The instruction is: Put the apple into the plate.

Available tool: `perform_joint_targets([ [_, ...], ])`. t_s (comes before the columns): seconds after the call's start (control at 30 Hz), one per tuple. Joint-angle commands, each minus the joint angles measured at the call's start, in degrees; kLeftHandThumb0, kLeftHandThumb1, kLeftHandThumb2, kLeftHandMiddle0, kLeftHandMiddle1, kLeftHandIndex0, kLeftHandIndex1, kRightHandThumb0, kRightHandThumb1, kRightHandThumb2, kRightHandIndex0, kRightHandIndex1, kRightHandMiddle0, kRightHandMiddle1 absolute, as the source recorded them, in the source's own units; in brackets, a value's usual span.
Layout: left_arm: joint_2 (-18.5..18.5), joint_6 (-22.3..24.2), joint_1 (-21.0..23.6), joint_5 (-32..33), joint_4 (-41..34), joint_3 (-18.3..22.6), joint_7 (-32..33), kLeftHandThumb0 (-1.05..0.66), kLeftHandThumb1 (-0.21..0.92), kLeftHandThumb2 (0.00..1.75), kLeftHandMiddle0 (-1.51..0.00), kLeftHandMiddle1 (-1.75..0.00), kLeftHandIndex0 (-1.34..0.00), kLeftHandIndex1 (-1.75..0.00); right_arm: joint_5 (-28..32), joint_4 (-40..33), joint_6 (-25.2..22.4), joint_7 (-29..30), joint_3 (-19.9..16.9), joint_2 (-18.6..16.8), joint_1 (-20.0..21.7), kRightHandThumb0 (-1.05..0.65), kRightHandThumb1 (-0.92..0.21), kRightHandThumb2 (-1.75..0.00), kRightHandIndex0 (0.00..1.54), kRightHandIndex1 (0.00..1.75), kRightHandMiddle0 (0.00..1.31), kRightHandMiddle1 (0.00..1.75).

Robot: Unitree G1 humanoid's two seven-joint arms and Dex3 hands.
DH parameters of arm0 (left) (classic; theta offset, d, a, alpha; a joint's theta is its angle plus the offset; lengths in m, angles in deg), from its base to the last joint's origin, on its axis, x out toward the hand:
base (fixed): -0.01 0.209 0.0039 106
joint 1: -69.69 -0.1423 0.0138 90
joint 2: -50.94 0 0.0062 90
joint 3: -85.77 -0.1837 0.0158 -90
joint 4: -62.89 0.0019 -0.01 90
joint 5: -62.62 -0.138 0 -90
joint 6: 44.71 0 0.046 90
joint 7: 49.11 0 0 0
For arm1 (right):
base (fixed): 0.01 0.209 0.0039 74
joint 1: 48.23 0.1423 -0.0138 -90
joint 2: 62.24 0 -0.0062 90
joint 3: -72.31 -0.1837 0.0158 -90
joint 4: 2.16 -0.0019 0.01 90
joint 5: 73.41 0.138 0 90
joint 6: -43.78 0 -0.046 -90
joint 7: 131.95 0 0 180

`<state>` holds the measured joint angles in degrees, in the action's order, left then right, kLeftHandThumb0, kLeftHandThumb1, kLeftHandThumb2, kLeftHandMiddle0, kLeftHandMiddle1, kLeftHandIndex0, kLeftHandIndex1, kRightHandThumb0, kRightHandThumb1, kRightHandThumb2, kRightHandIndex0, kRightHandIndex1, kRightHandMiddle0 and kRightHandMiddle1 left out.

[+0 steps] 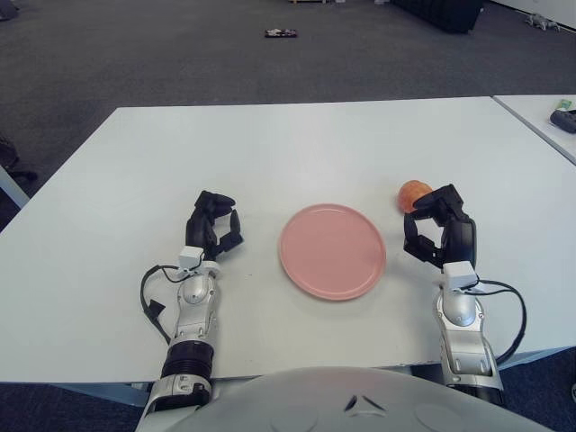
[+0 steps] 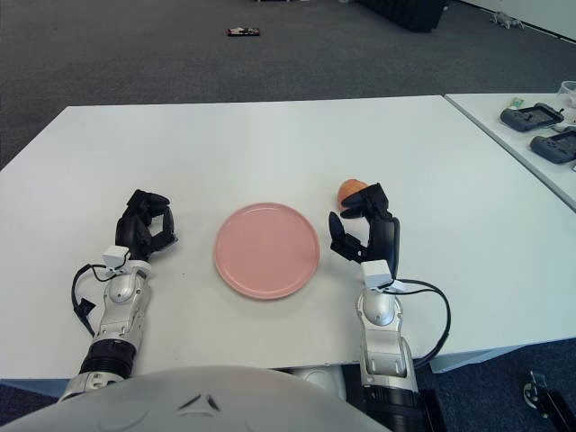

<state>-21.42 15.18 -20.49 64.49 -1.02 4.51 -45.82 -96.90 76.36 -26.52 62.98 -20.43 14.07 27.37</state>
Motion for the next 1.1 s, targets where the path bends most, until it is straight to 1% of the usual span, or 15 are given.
perform_joint_targets([
  [0.0,0.5,0.1,-2.1,0.8,2.5,0.2,-0.1,-0.43,0.46,1.15,-0.85,-1.75,-0.5,-1.75,-2.1,-0.6,0.3,-0.6,0.5,2.1,0.3,-0.36,-0.87,-0.6,0.41,1.33,0.22,1.75],
  [0.1,0.5,0.4,-2.1,0.6,2.5,0.1,0.0,-0.43,0.45,1.16,-0.85,-1.75,-0.5,-1.75,-3.3,-1.0,-0.4,-1.8,0.3,4.1,0.7,-0.35,-0.9,-0.55,0.33,1.3,0.2,1.75],
  [0.13,0.5,0.5,-2.1,0.5,2.5,0.1,0.1,-0.43,0.45,1.16,-0.85,-1.75,-0.5,-1.75,-3.9,-1.4,-0.8,-2.4,0.0,5.1,1.0,-0.35,-0.91,-0.54,0.22,1.28,0.19,1.75],
  [0.17,0.4,0.6,-2.1,0.4,2.4,0.1,0.2,-0.44,0.45,1.16,-0.85,-1.75,-0.5,-1.75,-4.3,-1.7,-1.1,-2.8,-0.1,5.6,1.1,-0.4,-0.86,-0.62,0.17,1.25,0.15,1.68],
  [0.2,0.5,0.6,-2.1,0.2,2.5,0.1,0.3,-0.44,0.45,1.16,-0.85,-1.75,-0.5,-1.75,-4.8,-2.7,-1.8,-3.8,-0.4,6.6,1.3,-0.48,-0.76,-0.78,0.11,1.2,0.1,1.57],
  [0.23,0.5,0.5,-2.0,0.2,2.5,0.1,0.4,-0.44,0.45,1.16,-0.85,-1.75,-0.5,-1.75,-5.1,-3.4,-2.3,-4.5,-0.5,7.3,1.4,-0.54,-0.68,-0.89,0.07,1.05,0.06,1.42],
  [0.27,0.5,0.6,-2.0,0.1,2.5,0.1,0.5,-0.44,0.45,1.16,-0.85,-1.75,-0.5,-1.75,-5.7,-4.2,-2.8,-5.5,-0.7,8.4,1.6,-0.56,-0.65,-0.92,0.06,1.0,0.05,1.37],
  [0.3,0.5,0.7,-2.0,0.1,2.5,0.1,0.6,-0.43,0.45,1.16,-0.85,-1.75,-0.5,-1.75,-6.1,-4.7,-3.3,-6.1,-0.8,9.1,1.8,-0.6,-0.6,-0.95,0.04,0.82,0.03,1.2],
  [0.43,0.6,1.0,-1.8,0.3,2.5,0.2,0.6,-0.43,0.45,1.15,-0.85,-1.75,-0.5,-1.75,-7.8,-6.6,-5.3,-7.9,-0.7,11.1,2.7,-0.71,-0.51,-0.97,0.01,0.28,0.01,0.71],
  [0.53,0.6,0.7,-1.7,0.0,2.7,0.1,0.9,-0.43,0.45,1.15,-0.86,-1.75,-0.5,-1.75,-10.5,-7.8,-7.8,-8.7,-0.7,12.3,4.1,-0.76,-0.47,-0.95,0.0,0.09,0.0,0.41],
  [0.63,0.6,0.4,-1.6,-0.2,3.0,0.1,1.2,-0.43,0.45,1.16,-0.86,-1.75,-0.5,-1.75,-13.0,-8.4,-10.1,-9.0,-0.5,13.0,5.5,-0.82,-0.44,-0.93,0.0,0.03,0.0,0.16],
  [0.73,0.5,0.4,-1.6,-0.3,3.2,0.1,1.2,-0.44,0.45,1.16,-0.86,-1.75,-0.5,-1.75,-15.1,-8.3,-12.8,-9.6,-0.5,13.5,7.2,-0.87,-0.43,-0.89,0.0,0.01,0.0,0.05],
  [0.83,0.5,0.7,-1.6,-0.2,3.1,0.0,1.1,-0.44,0.45,1.16,-0.87,-1.75,-0.51,-1.75,-16.0,-7.5,-14.8,-10.2,-0.5,14.1,8.9,-0.91,-0.43,-0.86,0.0,0.0,0.0,0.02],
  [0.93,0.5,0.9,-1.6,-0.1,3.0,0.1,1.0,-0.44,0.45,1.16,-0.87,-1.75,-0.51,-1.75,-15.9,-1.3,-15.7,-10.3,-0.3,15.9,13.1,-0.95,-0.44,-0.82,0.0,0.0,0.0,0.01],
  [1.07,0.6,-0.1,-1.6,-0.1,3.5,0.2,1.2,-0.44,0.45,1.16,-0.85,-1.75,-0.5,-1.75,-16.6,2.3,-18.3,-12.0,0.3,17.9,15.9,-1.02,-0.47,-0.75,0.0,0.0,0.0,0.0],
])
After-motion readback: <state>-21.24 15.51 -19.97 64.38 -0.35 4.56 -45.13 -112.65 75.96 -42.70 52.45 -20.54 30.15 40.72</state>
